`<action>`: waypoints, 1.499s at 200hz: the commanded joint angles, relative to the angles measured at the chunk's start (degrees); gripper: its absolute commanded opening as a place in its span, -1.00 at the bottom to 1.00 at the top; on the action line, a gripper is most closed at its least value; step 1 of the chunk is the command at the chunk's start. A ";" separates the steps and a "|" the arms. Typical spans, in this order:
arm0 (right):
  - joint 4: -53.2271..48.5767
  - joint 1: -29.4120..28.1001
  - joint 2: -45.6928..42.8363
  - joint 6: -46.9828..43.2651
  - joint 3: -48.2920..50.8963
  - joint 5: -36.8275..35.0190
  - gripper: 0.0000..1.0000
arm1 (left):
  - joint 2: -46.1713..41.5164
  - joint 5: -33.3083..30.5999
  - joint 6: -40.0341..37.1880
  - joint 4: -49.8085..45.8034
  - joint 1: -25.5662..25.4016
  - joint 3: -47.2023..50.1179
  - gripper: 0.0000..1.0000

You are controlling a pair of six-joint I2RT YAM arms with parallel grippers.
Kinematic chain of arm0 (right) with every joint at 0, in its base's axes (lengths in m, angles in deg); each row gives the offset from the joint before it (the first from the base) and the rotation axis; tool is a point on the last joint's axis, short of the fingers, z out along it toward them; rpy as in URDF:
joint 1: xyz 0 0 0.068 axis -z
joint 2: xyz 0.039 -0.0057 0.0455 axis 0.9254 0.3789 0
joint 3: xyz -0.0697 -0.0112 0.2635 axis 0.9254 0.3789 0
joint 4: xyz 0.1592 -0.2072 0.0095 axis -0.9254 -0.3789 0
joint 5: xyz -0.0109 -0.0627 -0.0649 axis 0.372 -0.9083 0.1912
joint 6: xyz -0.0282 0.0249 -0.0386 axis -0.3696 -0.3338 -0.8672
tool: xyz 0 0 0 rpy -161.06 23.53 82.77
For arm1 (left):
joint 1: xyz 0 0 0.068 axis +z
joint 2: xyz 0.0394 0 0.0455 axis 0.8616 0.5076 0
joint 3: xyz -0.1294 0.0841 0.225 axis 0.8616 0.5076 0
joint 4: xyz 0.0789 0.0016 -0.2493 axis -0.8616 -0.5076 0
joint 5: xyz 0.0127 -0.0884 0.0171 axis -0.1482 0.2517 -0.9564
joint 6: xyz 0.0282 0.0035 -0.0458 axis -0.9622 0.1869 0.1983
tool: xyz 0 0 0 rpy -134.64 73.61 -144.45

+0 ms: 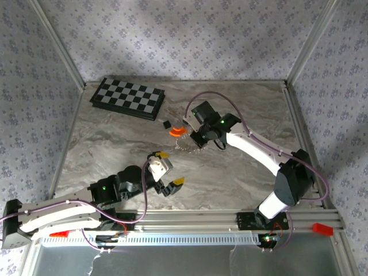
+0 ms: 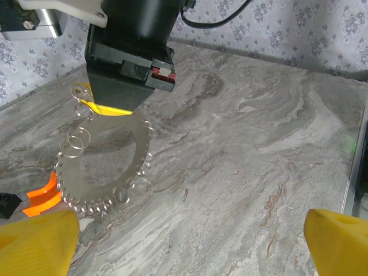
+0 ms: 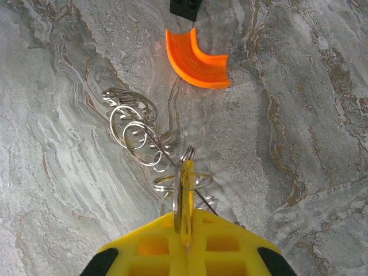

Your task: Put the keys on the keyring

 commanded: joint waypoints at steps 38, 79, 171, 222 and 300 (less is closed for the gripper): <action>1.76 0.32 0.37 1.35 -1.01 1.12 -1.00 | -1.73 -0.94 0.05 -0.82 0.74 -2.40 0.99; 1.95 0.16 -0.50 1.97 0.66 1.67 -1.00 | -2.25 -1.03 0.14 -0.80 0.80 -2.23 0.99; 2.28 -0.54 -3.46 3.63 5.77 1.89 -1.00 | -2.81 -1.39 -0.48 -0.85 0.95 -2.48 0.99; 4.04 -0.86 -5.33 5.89 9.97 3.51 -1.00 | -2.53 -0.72 0.13 0.49 1.18 -1.96 0.99; 4.01 -1.03 -9.07 8.49 14.36 3.39 -1.00 | -3.00 -0.20 0.50 2.42 1.37 -0.67 0.99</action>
